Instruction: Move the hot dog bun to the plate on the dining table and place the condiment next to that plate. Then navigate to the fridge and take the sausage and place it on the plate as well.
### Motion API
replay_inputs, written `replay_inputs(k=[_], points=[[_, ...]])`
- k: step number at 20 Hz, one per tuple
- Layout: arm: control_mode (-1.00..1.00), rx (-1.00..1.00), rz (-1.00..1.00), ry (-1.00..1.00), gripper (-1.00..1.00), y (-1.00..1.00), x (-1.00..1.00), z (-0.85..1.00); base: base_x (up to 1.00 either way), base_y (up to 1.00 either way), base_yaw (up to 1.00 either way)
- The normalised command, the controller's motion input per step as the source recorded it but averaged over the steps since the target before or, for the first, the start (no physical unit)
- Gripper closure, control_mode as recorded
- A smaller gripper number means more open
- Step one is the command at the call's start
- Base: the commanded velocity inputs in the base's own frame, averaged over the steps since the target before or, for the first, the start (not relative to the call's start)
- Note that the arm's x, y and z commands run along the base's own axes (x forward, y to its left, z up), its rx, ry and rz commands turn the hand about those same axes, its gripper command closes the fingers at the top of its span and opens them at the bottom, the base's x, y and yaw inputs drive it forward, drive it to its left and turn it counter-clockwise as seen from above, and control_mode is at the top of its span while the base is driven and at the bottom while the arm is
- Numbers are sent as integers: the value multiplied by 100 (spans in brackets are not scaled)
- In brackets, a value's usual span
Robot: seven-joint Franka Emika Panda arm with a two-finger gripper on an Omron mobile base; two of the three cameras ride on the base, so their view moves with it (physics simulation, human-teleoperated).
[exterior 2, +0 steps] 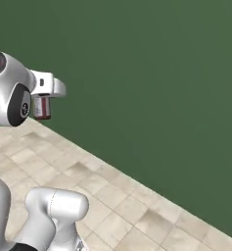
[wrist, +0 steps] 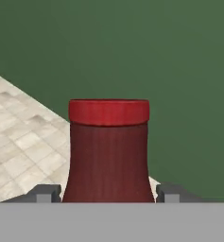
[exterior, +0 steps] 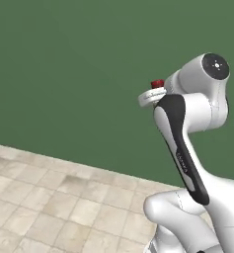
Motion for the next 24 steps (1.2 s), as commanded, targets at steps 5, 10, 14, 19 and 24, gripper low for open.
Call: replay_inputs(k=[5,10,14,19,24], points=[[100,0,0,0,100,0,0,0,98,0,69],[100,0,0,0,100,0,0,0,99,0,69],[100,0,0,0,100,0,0,0,97,-5,67],[100,0,0,0,100,0,0,0,94,-8,67],[100,0,0,0,100,0,0,0,90,-10,66]])
